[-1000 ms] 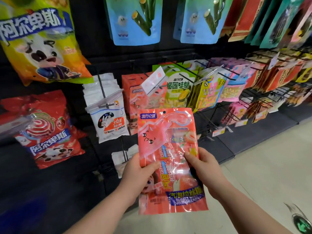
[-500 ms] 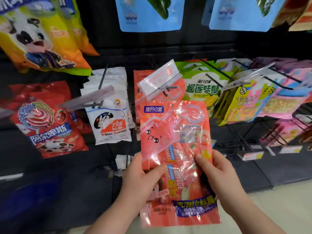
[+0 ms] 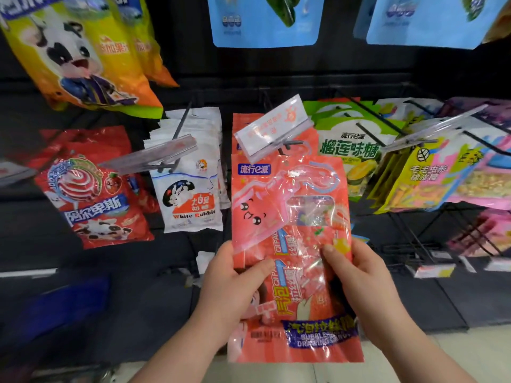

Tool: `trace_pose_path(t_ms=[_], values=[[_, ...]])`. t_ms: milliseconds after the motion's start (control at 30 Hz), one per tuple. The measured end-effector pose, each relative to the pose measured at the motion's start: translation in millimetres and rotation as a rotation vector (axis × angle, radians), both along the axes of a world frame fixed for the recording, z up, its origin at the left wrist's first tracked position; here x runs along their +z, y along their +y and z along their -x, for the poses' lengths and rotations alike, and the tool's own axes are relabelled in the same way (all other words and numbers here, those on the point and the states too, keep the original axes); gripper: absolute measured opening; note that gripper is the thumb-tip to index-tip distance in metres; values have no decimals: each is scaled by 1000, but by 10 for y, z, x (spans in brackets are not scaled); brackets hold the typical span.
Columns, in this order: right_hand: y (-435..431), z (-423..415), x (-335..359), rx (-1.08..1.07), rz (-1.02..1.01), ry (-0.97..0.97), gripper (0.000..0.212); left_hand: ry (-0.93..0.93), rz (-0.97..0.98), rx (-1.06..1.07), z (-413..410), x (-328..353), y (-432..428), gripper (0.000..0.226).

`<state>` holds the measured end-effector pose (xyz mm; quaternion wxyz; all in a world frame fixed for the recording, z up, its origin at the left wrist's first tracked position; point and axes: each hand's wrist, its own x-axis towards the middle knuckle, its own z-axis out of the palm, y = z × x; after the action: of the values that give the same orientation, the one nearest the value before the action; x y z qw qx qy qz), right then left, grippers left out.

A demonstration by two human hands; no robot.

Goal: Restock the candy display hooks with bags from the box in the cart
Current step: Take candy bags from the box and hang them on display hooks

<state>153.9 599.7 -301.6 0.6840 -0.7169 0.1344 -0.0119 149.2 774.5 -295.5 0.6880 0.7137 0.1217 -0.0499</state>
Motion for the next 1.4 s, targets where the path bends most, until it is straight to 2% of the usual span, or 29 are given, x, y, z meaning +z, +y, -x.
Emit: trace_pose_path(t_ms=[733,900,1167,1400], values=[[28,-282,39,7,58,24,11,51,-29,-26,-283,22,40,23],[32,-572,31,7,117,45,14,59,-80,-31,-572,-27,12,26],[15,-1149,14,9,296,33,20,24,-169,-16,-1088,-27,-35,12],[46,-1475,-105,28,371,98,29,43,-231,7,-1348,-142,-18,21]])
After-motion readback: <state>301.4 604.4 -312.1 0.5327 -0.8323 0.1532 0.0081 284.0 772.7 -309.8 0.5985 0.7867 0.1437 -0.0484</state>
